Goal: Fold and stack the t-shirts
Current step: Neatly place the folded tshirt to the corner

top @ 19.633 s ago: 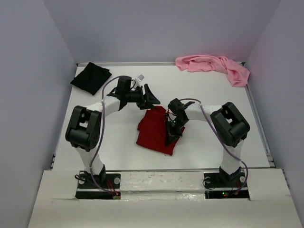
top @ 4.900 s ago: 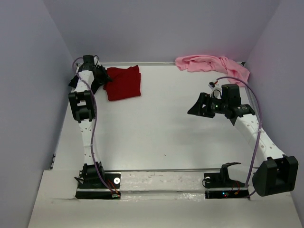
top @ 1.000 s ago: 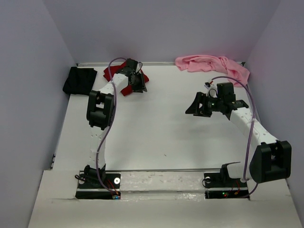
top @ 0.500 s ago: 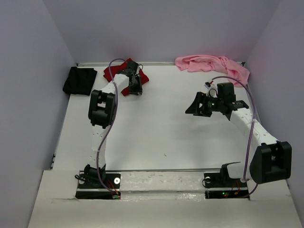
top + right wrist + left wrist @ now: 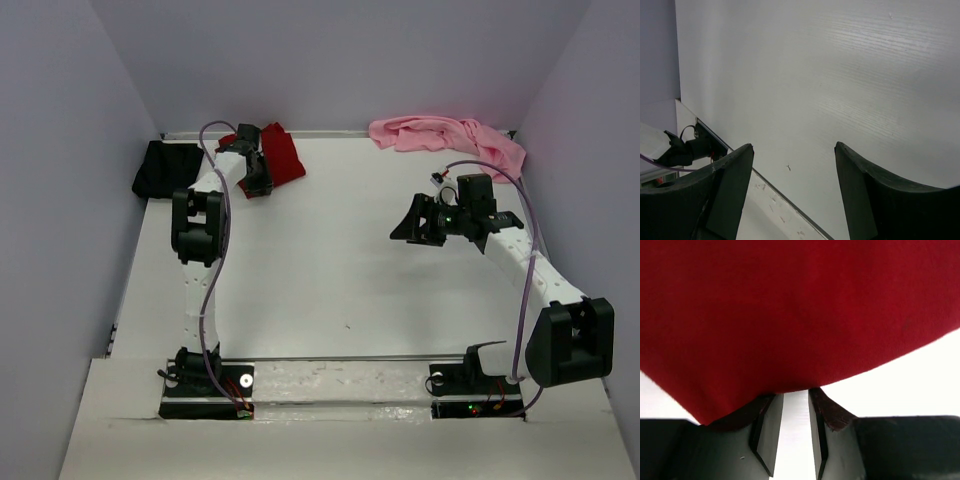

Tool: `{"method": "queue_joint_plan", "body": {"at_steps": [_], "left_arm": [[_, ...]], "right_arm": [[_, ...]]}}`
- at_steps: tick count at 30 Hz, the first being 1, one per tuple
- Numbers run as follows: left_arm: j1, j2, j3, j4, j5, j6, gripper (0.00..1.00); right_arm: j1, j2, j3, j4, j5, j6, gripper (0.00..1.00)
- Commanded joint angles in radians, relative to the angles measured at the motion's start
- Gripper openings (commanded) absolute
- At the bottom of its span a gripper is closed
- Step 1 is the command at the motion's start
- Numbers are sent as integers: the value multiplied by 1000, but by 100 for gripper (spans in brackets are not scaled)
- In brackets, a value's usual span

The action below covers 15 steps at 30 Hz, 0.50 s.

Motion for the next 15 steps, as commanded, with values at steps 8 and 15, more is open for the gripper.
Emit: {"method": "queue_joint_plan", "body": {"at_steps": [8, 15], "left_arm": [[106, -28, 18, -28, -52, 27, 41], [152, -49, -8, -39, -110, 28, 41]], "right_arm": [[-4, -28, 8, 38, -24, -2, 72], [-4, -30, 4, 40, -29, 0, 72]]}}
